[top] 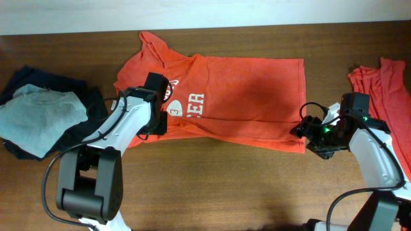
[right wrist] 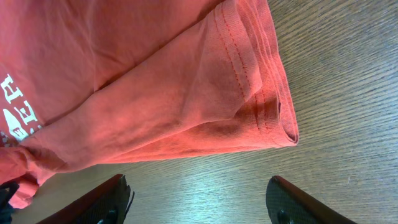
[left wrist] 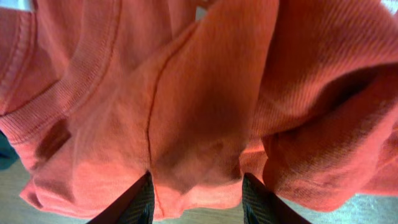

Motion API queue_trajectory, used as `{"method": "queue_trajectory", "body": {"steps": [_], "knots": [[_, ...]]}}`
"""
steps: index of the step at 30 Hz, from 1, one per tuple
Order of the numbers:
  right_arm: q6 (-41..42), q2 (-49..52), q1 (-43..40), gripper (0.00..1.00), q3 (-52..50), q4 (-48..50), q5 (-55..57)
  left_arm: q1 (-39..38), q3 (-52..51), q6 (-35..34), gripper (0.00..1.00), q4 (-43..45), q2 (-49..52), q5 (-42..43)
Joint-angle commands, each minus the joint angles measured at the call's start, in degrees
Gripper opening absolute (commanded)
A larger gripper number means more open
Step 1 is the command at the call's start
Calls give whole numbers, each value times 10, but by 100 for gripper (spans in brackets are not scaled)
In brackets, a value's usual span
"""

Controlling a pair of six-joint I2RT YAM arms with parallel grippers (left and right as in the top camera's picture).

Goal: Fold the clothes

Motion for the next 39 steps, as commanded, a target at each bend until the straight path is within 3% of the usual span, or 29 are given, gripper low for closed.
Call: {"method": "queue_trajectory", "body": {"steps": [1,11,12,13,15,22,25,29,32,33,36,39], "knots": [[-6,-6,3,75,8,0,7,0,-4,9,46,8,7,-14],[-6,-6,3,75,8,-2,7,0,-18,9,44,28,17,-13],[-6,-6,3,75,8,-3,7,0,-18,9,36,32,17,-13],[-6,-6,3,75,8,-3,7,0,-18,9,18,33,16,-13],[-6,-6,3,75,8,-5,7,0,-14,9,1,23,16,-22],[-6,-6,3,76,8,-8,7,1,70,9,4,-74,16,-104],[-6,-6,3,76,8,-8,7,6,85,9,9,-62,16,-157],[-6,-6,3,76,8,-8,7,35,84,9,11,-13,17,-160],[-6,-6,3,76,8,-8,7,57,84,10,19,19,17,-147],[-6,-6,3,76,8,-8,7,66,84,11,31,28,17,-145],[-6,-6,3,76,8,-9,7,77,85,11,44,23,16,-142],[-6,-6,3,76,8,-9,7,79,103,11,44,-34,14,-108]]}}
